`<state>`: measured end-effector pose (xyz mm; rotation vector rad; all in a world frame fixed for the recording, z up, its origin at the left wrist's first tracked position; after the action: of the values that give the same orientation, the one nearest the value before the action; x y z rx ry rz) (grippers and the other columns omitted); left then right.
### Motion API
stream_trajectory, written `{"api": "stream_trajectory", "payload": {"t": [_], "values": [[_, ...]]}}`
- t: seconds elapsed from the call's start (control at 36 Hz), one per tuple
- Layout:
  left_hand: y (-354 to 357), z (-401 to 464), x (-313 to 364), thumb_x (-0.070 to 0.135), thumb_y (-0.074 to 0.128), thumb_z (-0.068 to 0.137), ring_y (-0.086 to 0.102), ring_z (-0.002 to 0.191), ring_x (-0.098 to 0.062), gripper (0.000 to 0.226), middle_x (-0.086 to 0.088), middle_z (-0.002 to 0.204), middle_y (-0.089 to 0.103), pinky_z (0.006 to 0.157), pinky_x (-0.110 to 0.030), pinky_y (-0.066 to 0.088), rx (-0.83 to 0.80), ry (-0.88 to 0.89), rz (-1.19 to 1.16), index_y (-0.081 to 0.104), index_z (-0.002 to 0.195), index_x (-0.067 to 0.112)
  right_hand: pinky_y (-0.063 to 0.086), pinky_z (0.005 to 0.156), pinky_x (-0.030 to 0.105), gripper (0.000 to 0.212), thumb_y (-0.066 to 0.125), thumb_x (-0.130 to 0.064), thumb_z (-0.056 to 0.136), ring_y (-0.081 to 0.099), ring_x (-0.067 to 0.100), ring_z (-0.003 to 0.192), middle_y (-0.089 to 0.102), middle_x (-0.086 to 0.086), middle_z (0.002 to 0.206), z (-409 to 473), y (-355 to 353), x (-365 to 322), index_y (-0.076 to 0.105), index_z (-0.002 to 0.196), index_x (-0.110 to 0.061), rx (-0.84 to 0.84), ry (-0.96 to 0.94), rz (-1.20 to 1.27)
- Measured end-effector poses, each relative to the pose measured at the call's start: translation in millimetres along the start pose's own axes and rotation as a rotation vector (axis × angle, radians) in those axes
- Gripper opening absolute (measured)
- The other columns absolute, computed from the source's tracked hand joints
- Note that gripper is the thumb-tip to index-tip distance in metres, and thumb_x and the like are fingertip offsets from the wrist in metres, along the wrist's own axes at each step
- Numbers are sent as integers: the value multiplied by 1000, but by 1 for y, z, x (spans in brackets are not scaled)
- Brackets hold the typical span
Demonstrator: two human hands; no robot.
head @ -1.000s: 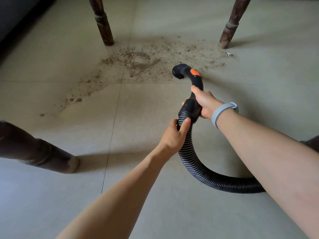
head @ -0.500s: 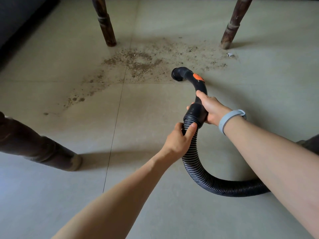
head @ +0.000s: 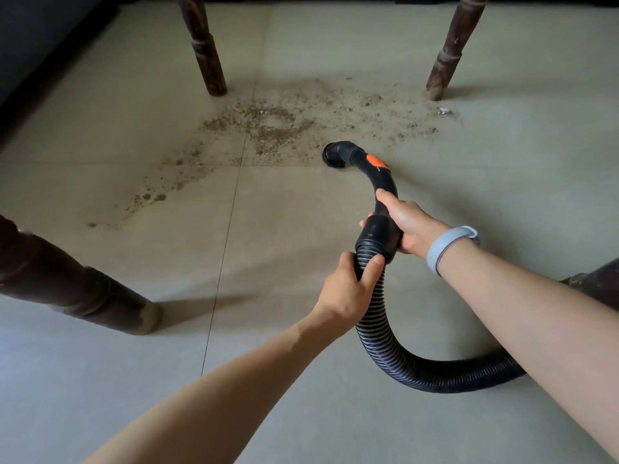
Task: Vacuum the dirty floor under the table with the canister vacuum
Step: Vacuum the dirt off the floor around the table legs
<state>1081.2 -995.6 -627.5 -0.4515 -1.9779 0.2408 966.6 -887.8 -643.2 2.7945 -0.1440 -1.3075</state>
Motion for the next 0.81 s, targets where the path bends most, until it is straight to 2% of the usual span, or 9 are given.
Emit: {"api": "stream_trajectory", "payload": {"t": [0.11,0.22,0.28,0.33,0.42,0.58,0.69,0.75,0.81], "values": [[-5,8,-1,48,41,98,53,85,-21,39,-2,92,57,70,-27,36,25,-16,-24,46,107,10,54,64,39,33,52,-31,98,64,25,66,57,9,72,8,8,-5,41,113,-4,39,-19,-30],[-10,17,-3,49,41,98,55,92,-23,45,-5,99,59,75,-28,38,49,-31,-44,50,117,9,55,61,37,34,51,-31,98,64,23,64,58,9,75,19,13,-10,40,117,-4,83,-47,-51],[-12,22,-3,49,41,98,56,96,-25,46,-5,102,59,78,-29,40,52,-38,-60,50,118,10,56,72,41,34,51,-32,97,65,25,70,60,10,81,24,13,-12,41,115,-4,102,-54,-62],[-13,26,-2,49,40,98,57,98,-25,46,-5,103,59,80,-30,42,53,-43,-76,50,119,10,55,85,47,39,53,-35,96,67,30,85,61,12,91,30,13,-14,43,118,-4,113,-55,-85],[-16,33,0,49,40,98,58,102,-26,47,-6,106,60,82,-31,43,54,-41,-82,50,121,9,52,90,50,37,54,-36,95,66,33,99,61,13,95,34,16,-20,43,114,-6,114,-64,-97],[-26,42,3,49,40,98,58,103,-28,47,-6,103,59,82,-31,43,51,-34,-57,51,121,10,52,91,52,49,55,-38,93,66,32,96,63,15,106,36,23,-28,42,126,-5,105,-54,-105],[-36,45,5,50,39,98,56,95,-25,47,-5,100,57,77,-29,40,55,-25,-10,52,119,9,53,89,50,34,51,-33,97,67,27,76,63,11,82,36,30,-29,40,117,-8,86,-43,-49],[-41,45,6,50,38,99,53,91,-23,47,-5,99,57,76,-28,38,54,-20,10,52,118,9,53,89,51,41,52,-36,96,68,29,84,63,12,91,34,32,-29,40,123,-7,85,-31,-40],[-43,43,6,50,38,99,53,89,-22,46,-4,98,57,74,-28,37,50,-22,30,52,115,9,55,82,48,39,52,-36,96,69,27,81,63,12,94,32,33,-27,39,121,-8,75,-23,-32]]}}
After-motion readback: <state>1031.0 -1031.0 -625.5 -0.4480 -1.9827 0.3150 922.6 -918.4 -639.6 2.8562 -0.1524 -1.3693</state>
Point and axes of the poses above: each hand's wrist, its own z-axis towards the middle knuckle, its own y-axis out of the palm, x = y × z, the point moved 4 cm from there along z, towards the middle knuckle
